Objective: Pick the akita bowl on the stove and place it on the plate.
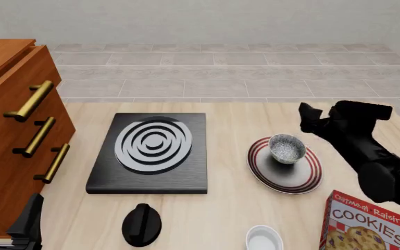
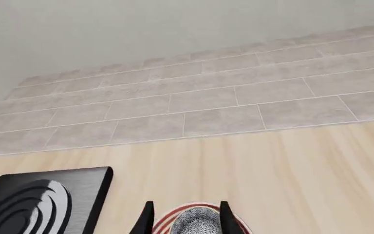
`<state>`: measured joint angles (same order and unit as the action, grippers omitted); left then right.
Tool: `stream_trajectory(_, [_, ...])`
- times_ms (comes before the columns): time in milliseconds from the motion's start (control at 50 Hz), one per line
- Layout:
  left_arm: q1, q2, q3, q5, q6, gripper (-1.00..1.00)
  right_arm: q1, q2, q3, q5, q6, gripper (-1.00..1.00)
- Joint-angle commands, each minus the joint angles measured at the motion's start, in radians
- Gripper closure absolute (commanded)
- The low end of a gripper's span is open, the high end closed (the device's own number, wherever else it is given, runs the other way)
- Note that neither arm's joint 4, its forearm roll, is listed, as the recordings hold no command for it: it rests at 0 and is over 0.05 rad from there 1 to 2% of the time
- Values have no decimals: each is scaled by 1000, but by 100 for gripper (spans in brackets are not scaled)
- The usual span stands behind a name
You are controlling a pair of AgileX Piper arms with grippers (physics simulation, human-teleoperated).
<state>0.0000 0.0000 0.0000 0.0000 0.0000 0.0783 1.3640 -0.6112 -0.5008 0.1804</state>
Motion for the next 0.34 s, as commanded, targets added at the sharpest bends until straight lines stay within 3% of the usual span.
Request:
stream_trajectory(20, [0,0,0,0,0,-100,54,-162,126,-111,-61,-100])
stream_trajectory(140, [0,0,0,0,0,-100,102,-239,230,-207,-44,-100])
stream_trajectory(200, [0,0,0,0,0,-100,125,-271,279,-245,-62,-100])
stream_trajectory(340, [0,0,0,0,0,-100,86,-306,390,-368,-60,-100])
